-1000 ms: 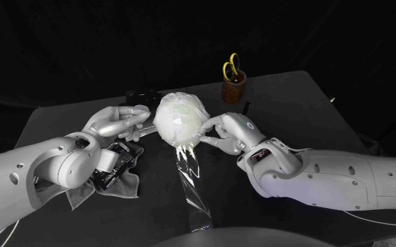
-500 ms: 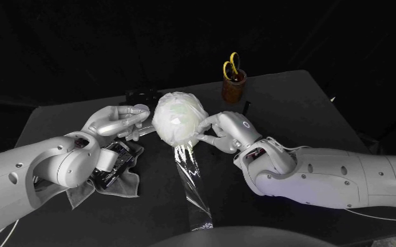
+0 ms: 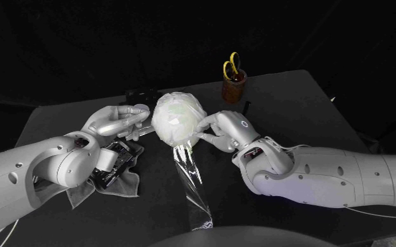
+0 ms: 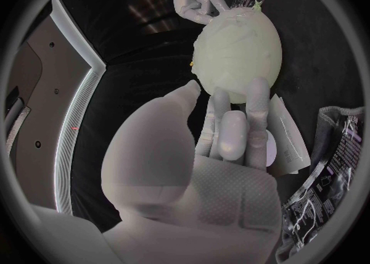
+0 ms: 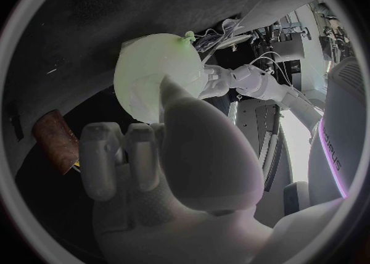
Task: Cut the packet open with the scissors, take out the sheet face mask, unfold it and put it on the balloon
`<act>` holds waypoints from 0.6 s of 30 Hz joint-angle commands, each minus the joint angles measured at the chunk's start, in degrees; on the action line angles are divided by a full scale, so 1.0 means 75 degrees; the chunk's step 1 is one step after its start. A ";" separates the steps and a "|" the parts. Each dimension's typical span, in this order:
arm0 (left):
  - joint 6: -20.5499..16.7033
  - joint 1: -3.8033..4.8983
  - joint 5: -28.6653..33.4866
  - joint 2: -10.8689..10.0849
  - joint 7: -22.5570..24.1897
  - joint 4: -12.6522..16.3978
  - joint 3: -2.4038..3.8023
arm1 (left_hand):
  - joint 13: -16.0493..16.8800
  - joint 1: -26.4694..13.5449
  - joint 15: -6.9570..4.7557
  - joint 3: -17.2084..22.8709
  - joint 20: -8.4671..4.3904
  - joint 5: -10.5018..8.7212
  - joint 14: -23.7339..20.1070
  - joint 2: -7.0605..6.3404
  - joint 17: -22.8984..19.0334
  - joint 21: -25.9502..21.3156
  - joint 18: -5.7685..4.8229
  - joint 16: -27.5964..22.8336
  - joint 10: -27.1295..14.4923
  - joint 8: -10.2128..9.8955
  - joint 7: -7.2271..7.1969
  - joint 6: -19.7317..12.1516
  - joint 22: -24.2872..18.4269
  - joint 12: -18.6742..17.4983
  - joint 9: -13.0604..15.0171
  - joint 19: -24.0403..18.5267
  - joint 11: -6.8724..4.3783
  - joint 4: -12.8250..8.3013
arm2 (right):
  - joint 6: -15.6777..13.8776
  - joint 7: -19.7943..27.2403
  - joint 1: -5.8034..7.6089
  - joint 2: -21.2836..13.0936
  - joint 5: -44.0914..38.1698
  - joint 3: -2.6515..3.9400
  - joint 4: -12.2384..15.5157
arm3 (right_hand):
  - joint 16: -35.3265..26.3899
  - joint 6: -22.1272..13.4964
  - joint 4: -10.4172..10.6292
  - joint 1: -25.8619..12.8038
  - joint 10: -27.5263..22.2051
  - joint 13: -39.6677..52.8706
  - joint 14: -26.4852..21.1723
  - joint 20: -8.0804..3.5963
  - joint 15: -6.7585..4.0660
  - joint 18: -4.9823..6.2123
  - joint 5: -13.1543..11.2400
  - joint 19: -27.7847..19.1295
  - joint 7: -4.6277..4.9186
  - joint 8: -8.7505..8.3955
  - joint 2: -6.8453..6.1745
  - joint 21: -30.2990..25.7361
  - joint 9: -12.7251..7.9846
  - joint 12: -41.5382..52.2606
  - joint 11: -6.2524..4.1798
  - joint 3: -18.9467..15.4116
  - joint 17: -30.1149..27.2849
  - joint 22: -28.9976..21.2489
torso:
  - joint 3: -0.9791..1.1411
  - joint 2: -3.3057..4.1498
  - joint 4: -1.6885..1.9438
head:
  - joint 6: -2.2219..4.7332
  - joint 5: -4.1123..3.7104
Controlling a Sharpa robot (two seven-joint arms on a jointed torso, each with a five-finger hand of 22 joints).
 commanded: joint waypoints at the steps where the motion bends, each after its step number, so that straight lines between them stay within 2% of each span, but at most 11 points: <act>1: 0.0050 0.0006 0.0016 0.0009 0.0073 0.0021 0.0006 | -0.0009 0.0079 0.0011 -0.0032 0.0003 -0.0014 0.0036 -0.0026 0.0009 0.0021 0.0147 0.0049 0.0040 0.0026 -0.0007 0.0001 -0.0005 -0.0052 -0.0010 0.0065 0.0008 0.0006 | -0.0237 -0.0104 -0.0010 0.0030 -0.0260 0.0002 -0.0003 | 0.0031 0.0014 -0.0045 0.0079 0.0796 0.1980 0.0784 -0.0054 -0.0052 -0.0039 -0.0020 0.0669 -0.0029 0.0054 0.0073 0.0051 0.0043 0.0033 -0.0058 0.0139 0.2012 0.1926 | 0.0002 -0.0001 -0.0002 | -0.0004 -0.0008; 4: 0.0050 0.0006 0.0016 0.0009 0.0073 0.0022 0.0006 | -0.0009 0.0079 0.0011 -0.0032 0.0003 -0.0014 0.0036 -0.0026 0.0009 0.0021 0.0147 0.0049 0.0040 0.0026 -0.0007 0.0001 -0.0005 -0.0052 -0.0010 0.0065 0.0008 0.0006 | -0.0259 -0.0080 -0.0011 0.0034 -0.0308 0.0002 0.0001 | 0.0031 -0.0026 -0.0167 0.0107 0.0796 0.1980 0.0784 -0.0051 -0.0019 -0.0041 -0.0018 0.0671 0.0029 0.0110 0.0101 0.0058 0.0145 0.0033 -0.0010 0.0476 0.2012 0.1928 | 0.0002 -0.0001 -0.0005 | -0.0018 -0.0014; 8: 0.0049 0.0006 0.0015 0.0009 0.0072 0.0022 0.0006 | -0.0009 0.0079 0.0011 -0.0032 0.0003 -0.0014 0.0036 -0.0026 0.0009 0.0021 0.0147 0.0049 0.0040 0.0026 -0.0007 0.0001 -0.0005 -0.0052 -0.0010 0.0065 0.0008 0.0006 | -0.0298 0.0010 -0.0012 0.0034 -0.0338 0.0003 0.0010 | 0.0031 -0.0055 -0.0307 0.0004 0.0796 0.1980 0.0784 -0.0015 0.0031 -0.0037 -0.0030 0.0660 0.0081 0.0193 0.0021 0.0039 0.0295 0.0033 0.0018 0.0914 0.2012 0.1921 | 0.0001 0.0000 -0.0006 | -0.0038 -0.0019; 11: 0.0050 0.0006 0.0015 0.0010 0.0072 0.0023 0.0006 | -0.0009 0.0079 0.0011 -0.0032 0.0003 -0.0014 0.0036 -0.0026 0.0009 0.0021 0.0147 0.0049 0.0040 0.0026 -0.0007 0.0001 -0.0005 -0.0052 -0.0010 0.0065 0.0008 0.0006 | -0.0321 0.0070 -0.0014 0.0038 -0.0346 0.0004 0.0023 | 0.0031 -0.0057 -0.0329 -0.0056 0.0796 0.1980 0.0784 -0.0004 0.0039 -0.0036 -0.0030 0.0657 0.0075 0.0220 0.0007 0.0035 0.0345 0.0033 0.0029 0.1033 0.2012 0.1920 | 0.0002 -0.0002 -0.0005 | -0.0047 -0.0026; 14: 0.0049 0.0006 0.0015 0.0011 0.0072 0.0024 0.0006 | -0.0009 0.0079 0.0011 -0.0032 0.0003 -0.0014 0.0036 -0.0026 0.0009 0.0021 0.0147 0.0049 0.0040 0.0026 -0.0007 0.0001 -0.0005 -0.0052 -0.0010 0.0065 0.0008 0.0006 | -0.0322 0.0107 -0.0020 0.0046 -0.0339 0.0004 0.0033 | 0.0031 0.0008 -0.0420 -0.0239 0.0796 0.1980 0.0784 -0.0001 0.0024 -0.0029 -0.0031 0.0642 0.0033 0.0350 -0.0121 0.0010 0.0536 0.0033 -0.0007 0.1351 0.2012 0.1911 | 0.0002 -0.0001 0.0000 | -0.0063 -0.0038; 18: 0.0048 0.0006 0.0015 0.0011 0.0071 0.0024 0.0006 | -0.0009 0.0079 0.0011 -0.0032 0.0003 -0.0014 0.0036 -0.0026 0.0009 0.0021 0.0147 0.0049 0.0040 0.0026 -0.0007 0.0001 -0.0005 -0.0052 -0.0010 0.0065 0.0008 0.0006 | -0.0300 0.0114 -0.0032 0.0051 -0.0334 0.0005 0.0057 | 0.0031 0.0019 -0.0473 -0.0357 0.0796 0.1980 0.0784 -0.0003 0.0011 -0.0035 -0.0035 0.0655 0.0005 0.0419 -0.0175 0.0035 0.0654 0.0033 -0.0006 0.1529 0.2012 0.1919 | 0.0001 -0.0002 0.0003 | -0.0071 -0.0040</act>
